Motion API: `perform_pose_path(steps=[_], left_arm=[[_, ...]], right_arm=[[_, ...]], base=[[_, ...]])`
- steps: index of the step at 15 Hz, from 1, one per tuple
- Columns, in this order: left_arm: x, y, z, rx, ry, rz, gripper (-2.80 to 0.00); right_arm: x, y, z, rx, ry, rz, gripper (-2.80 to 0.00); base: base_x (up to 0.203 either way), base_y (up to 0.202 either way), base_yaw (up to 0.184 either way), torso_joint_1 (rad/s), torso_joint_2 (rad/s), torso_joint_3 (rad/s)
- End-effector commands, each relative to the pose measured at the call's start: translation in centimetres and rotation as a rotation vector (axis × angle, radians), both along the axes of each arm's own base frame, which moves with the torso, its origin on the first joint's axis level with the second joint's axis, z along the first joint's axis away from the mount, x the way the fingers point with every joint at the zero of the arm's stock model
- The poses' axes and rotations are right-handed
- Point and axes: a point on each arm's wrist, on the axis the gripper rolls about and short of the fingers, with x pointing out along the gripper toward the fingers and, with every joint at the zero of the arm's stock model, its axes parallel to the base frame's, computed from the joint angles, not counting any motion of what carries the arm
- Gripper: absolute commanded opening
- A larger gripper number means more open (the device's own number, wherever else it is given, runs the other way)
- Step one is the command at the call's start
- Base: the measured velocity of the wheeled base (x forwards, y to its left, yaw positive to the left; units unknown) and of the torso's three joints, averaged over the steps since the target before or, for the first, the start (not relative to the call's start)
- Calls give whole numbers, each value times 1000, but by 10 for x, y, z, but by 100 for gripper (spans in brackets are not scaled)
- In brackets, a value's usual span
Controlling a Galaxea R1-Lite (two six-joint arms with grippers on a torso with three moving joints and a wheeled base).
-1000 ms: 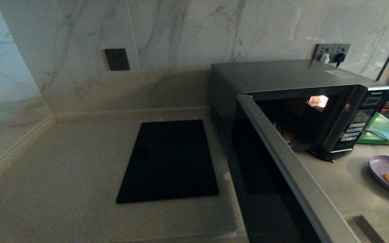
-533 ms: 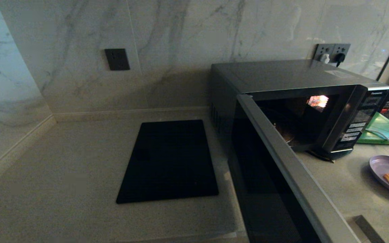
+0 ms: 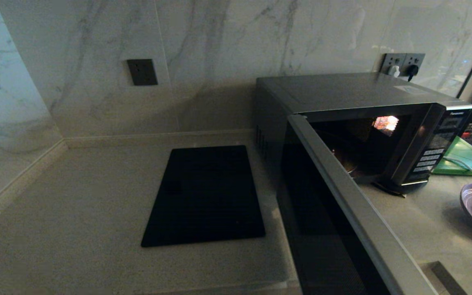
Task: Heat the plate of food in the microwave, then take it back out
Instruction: Put the plate in the microwave oven
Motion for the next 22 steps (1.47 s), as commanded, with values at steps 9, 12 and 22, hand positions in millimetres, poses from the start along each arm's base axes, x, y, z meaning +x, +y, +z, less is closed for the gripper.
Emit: perform_pose_path(steps=[9, 12, 22], left_arm=[[0, 0, 0, -1, 1, 1, -280], [0, 0, 0, -1, 0, 1, -280], [0, 0, 0, -1, -1, 1, -280]], right_arm=[[0, 0, 6, -11, -8, 4, 0], [0, 0, 7, -15, -7, 18, -280], [3, -2, 9, -6, -40, 42, -280]], base=[[0, 0, 0, 0, 0, 0], [0, 0, 0, 0, 0, 0], [0, 0, 0, 0, 0, 0]])
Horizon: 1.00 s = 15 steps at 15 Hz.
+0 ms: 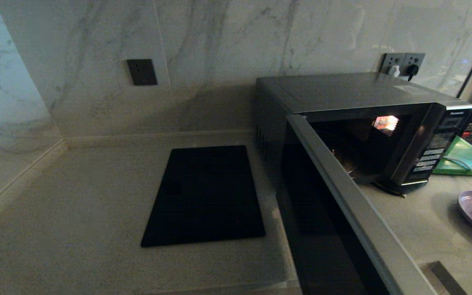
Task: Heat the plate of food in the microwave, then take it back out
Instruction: Put the plate in the microwave oven
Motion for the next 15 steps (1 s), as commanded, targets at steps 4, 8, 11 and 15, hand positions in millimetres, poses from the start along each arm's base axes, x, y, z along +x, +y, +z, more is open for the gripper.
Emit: perform_pose_path(steps=[4, 8, 11, 15], left_arm=[[0, 0, 0, -1, 0, 0, -280], [0, 0, 0, -1, 1, 0, -280], [0, 0, 0, -1, 0, 0, -280], [0, 0, 0, -1, 0, 0, -280]], right_arm=[[-2, 1, 3, -1, -1, -6, -280], [-4, 3, 11, -11, -14, -9, -280], [-6, 5, 20, -23, -31, -7, -280], [-9, 7, 27, -34, -42, -9, -280]], base=[[0, 0, 0, 0, 0, 0], [0, 0, 0, 0, 0, 0], [0, 0, 0, 0, 0, 0], [0, 0, 0, 0, 0, 0]])
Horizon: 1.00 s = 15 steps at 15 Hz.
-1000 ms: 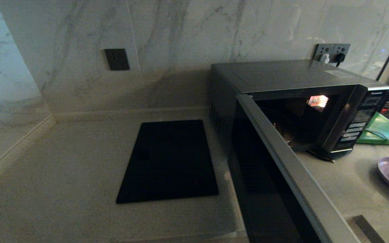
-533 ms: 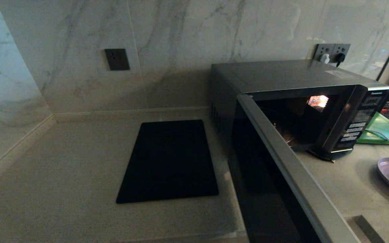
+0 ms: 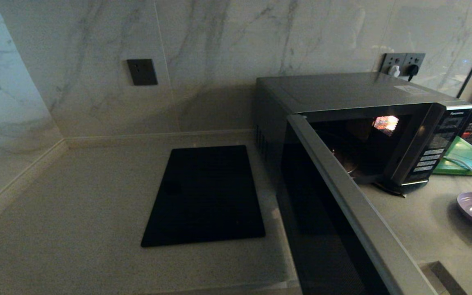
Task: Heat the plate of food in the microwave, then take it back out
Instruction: Put the plate in the microwave oven
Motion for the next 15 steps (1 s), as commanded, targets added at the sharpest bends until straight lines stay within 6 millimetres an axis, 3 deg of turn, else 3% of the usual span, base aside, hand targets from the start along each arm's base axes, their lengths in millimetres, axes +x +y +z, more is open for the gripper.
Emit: perform_pose_path(steps=[1, 15], left_arm=[[0, 0, 0, -1, 0, 0, -280], [0, 0, 0, -1, 1, 0, -280]], right_arm=[[-2, 3, 8, -9, -10, -4, -280], [-17, 18, 32, -32, -32, -7, -280]], base=[[0, 0, 0, 0, 0, 0], [0, 0, 0, 0, 0, 0]])
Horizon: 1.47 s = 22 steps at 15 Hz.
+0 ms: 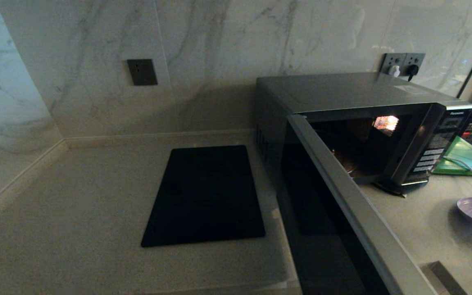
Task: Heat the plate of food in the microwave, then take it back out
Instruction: Put the plate in the microwave oven
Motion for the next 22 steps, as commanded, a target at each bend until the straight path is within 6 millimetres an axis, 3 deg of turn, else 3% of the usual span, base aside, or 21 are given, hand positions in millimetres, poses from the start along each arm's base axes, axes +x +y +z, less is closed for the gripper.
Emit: perform_pose_path(steps=[1, 10, 16, 22], left_arm=[[0, 0, 0, -1, 0, 0, -280], [0, 0, 0, -1, 0, 0, -280], [0, 0, 0, -1, 1, 0, -280], [0, 0, 0, -1, 1, 0, -280]], right_arm=[[-4, 4, 8, -8, -9, -4, -280], [-16, 16, 22, -16, -23, -2, -280], [-41, 48, 54, 17, -134, 116, -280], [-59, 64, 58, 108, -234, 251, -280]], base=[[0, 0, 0, 0, 0, 0], [0, 0, 0, 0, 0, 0], [0, 0, 0, 0, 0, 0], [0, 0, 0, 0, 0, 0]])
